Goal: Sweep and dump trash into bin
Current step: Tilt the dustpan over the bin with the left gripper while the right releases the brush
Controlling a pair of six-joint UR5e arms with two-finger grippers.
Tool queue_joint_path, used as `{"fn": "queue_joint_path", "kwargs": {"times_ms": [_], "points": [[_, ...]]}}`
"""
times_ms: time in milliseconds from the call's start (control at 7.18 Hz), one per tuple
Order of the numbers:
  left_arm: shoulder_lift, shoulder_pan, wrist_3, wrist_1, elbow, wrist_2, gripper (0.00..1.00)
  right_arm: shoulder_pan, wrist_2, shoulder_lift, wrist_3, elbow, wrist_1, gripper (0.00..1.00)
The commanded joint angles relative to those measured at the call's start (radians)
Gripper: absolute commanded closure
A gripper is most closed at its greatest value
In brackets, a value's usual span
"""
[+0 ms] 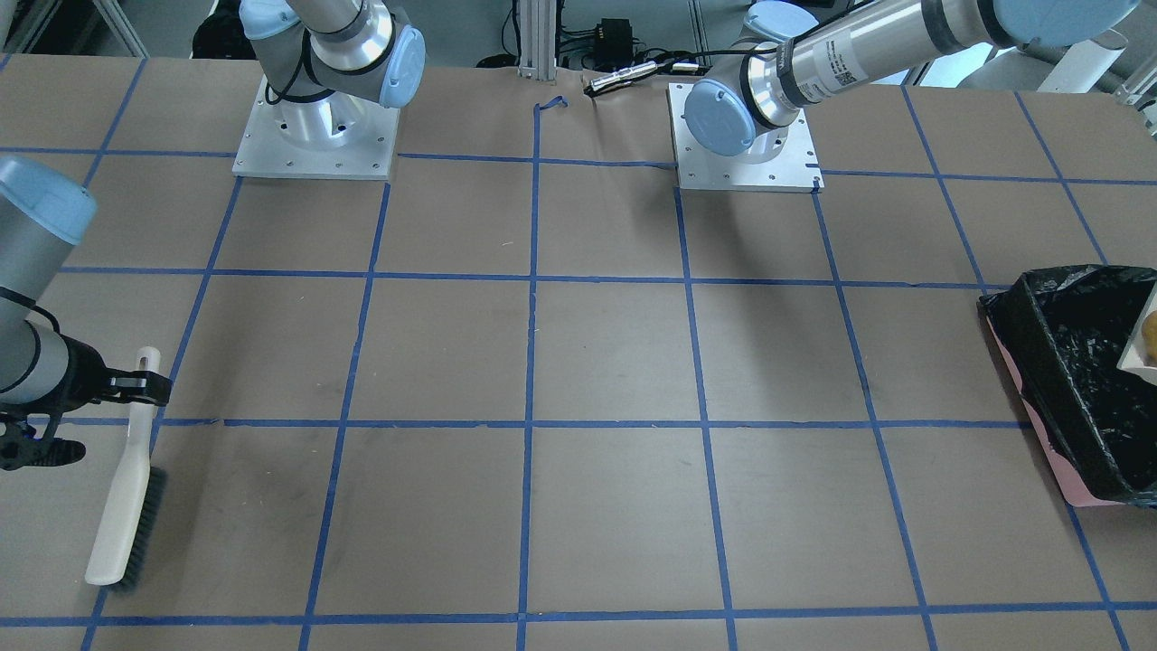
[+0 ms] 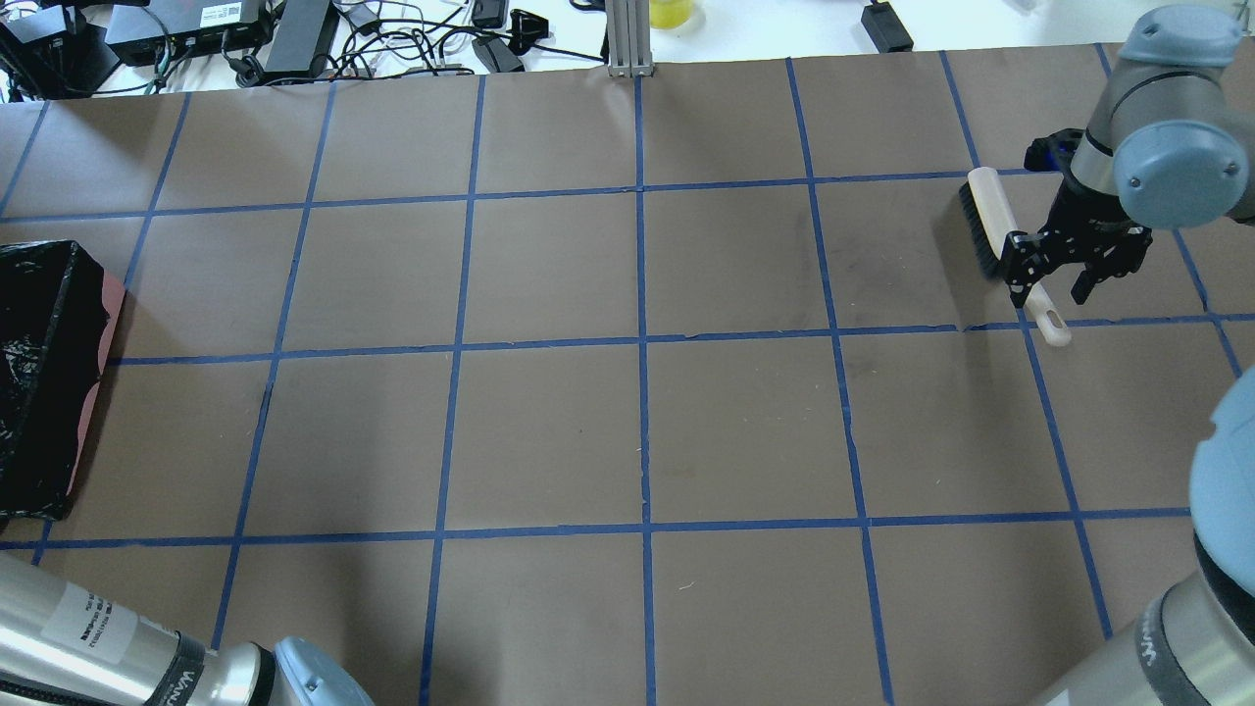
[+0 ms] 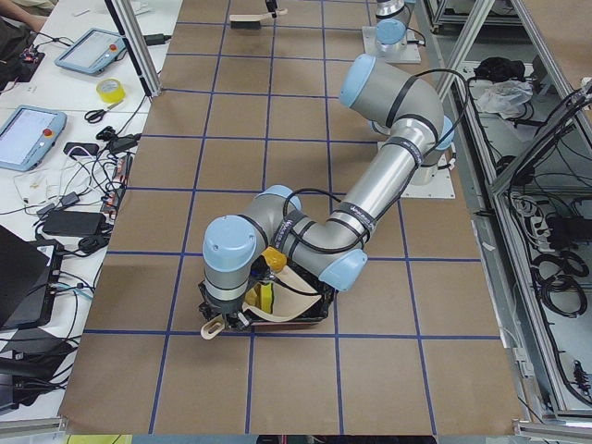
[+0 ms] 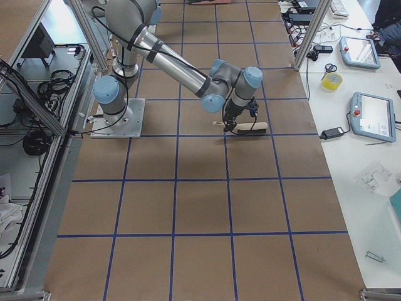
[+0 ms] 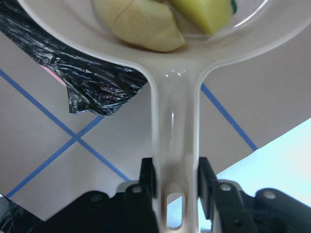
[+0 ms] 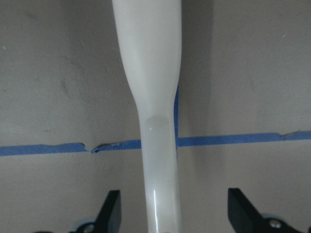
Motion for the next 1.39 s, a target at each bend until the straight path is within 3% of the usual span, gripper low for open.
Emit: {"fn": "queue_joint_path", "kwargs": {"times_ms": [0, 139, 418, 836, 1254], "points": [[0.005, -0.012, 0.063, 0.046, -0.008, 0.003, 1.0, 0.007, 0.041, -0.163, 0.015, -0.025, 0.08, 0.0], [0.018, -0.015, 0.083, 0.1, -0.038, 0.003, 1.0, 0.008, 0.089, -0.269, 0.021, -0.027, 0.126, 0.0], [0.06, -0.019, 0.08, 0.186, -0.141, 0.005, 1.0, 0.019, 0.098, -0.405, 0.033, -0.045, 0.201, 0.0], [0.149, -0.03, 0.085, 0.344, -0.31, 0.037, 1.0, 0.251, 0.111, -0.408, 0.294, -0.165, 0.253, 0.0], [0.203, -0.032, 0.121, 0.448, -0.396, 0.037, 1.0, 0.385, 0.108, -0.367, 0.544, -0.177, 0.219, 0.0]]}}
